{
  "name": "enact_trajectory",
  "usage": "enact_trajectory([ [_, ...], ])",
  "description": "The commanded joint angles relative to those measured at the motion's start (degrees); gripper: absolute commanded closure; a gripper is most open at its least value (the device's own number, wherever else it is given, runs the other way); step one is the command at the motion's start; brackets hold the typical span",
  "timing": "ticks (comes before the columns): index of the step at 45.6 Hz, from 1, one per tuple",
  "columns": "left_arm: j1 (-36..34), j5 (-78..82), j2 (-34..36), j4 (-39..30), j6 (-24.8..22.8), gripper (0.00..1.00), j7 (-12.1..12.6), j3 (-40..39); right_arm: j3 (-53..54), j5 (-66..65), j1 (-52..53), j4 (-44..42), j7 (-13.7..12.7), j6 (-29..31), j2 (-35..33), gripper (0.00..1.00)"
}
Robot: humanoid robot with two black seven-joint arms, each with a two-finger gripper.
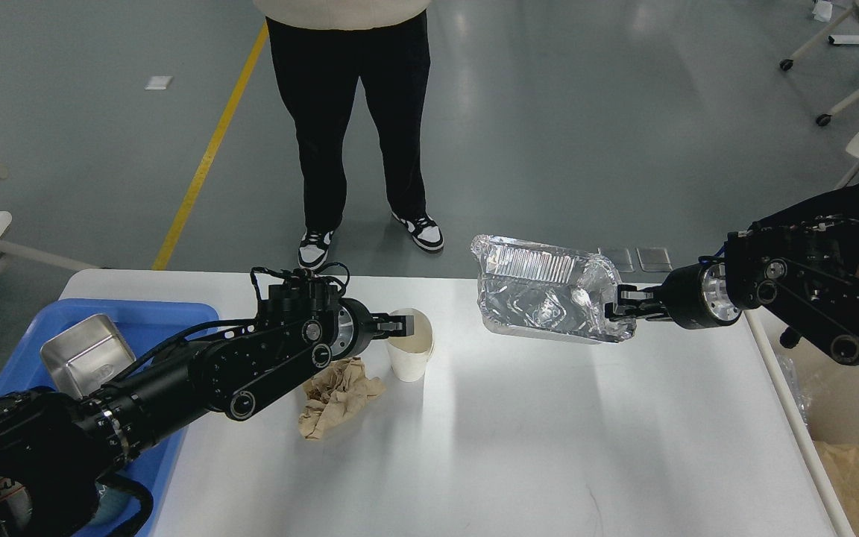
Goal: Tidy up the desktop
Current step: 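Reach the left gripper to the white paper cup and grasp it, then lift the paper cup and carry it over the foil tray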
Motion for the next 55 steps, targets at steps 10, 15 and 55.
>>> enact_trajectory([
  [10,0.0,0.8,-2.4,2.9,0.3,0.56,-0.2,2.3,0.0,0.0,-0.5,0.0,0.1,-0.4,0.0,1.0],
  [15,0.1,0.8,-3.0,3.3,0.4,0.73,-0.2,3.5,0.0,0.0,-0.7,0.0,0.2,-0.4,-0.1,1.0],
  [55,-18.9,-19.0,20.5,-16.9,-20.7,1.0,3.1,1.5,-0.1,-0.1,-0.7,-0.7,0.2,-1.2,-0.1,1.0],
])
